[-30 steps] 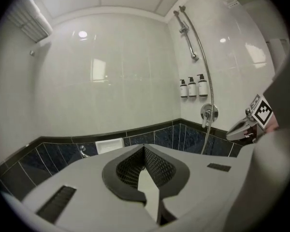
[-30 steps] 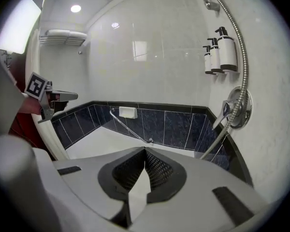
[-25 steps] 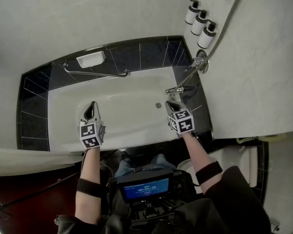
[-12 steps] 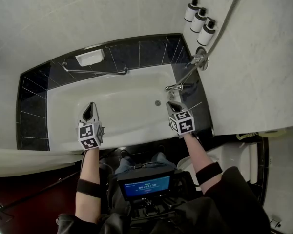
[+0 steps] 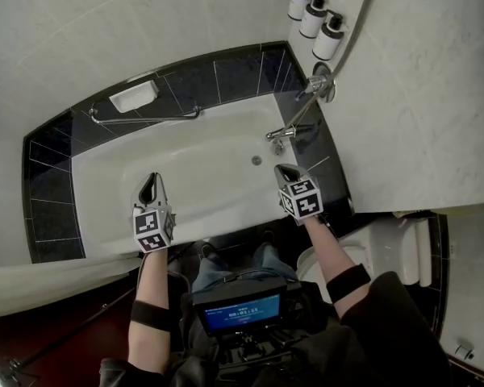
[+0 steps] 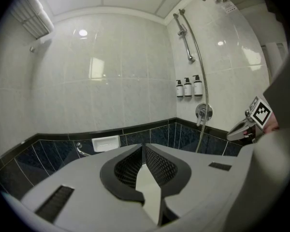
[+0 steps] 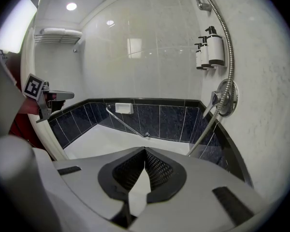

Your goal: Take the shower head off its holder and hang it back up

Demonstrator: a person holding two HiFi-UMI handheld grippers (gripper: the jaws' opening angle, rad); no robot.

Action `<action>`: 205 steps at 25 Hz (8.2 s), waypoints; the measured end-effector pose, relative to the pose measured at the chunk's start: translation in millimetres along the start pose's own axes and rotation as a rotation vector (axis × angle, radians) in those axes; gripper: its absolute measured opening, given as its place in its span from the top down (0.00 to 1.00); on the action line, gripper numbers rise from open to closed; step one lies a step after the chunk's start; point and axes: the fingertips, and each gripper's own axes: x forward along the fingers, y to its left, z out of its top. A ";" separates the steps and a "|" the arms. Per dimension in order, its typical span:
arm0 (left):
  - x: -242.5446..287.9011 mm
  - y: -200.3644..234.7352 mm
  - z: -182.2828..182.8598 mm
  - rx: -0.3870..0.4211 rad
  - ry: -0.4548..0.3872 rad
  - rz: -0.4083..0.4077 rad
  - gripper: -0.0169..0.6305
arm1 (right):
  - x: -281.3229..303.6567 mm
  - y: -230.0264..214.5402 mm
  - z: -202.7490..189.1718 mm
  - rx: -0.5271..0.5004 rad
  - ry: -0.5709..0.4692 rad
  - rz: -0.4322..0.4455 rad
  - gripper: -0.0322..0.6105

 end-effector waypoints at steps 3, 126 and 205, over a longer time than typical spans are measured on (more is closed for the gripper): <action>16.0 -19.3 -13.6 0.009 0.039 -0.059 0.88 | 1.7 -8.1 -15.7 0.027 0.027 -0.014 0.92; 68.5 146.2 17.7 0.444 0.188 0.241 0.88 | 62.0 126.9 154.8 -0.130 -0.212 0.193 0.92; 24.5 -152.4 927.7 1.777 -0.108 0.581 0.91 | -297.6 -106.8 570.4 -0.324 -0.741 -0.162 0.92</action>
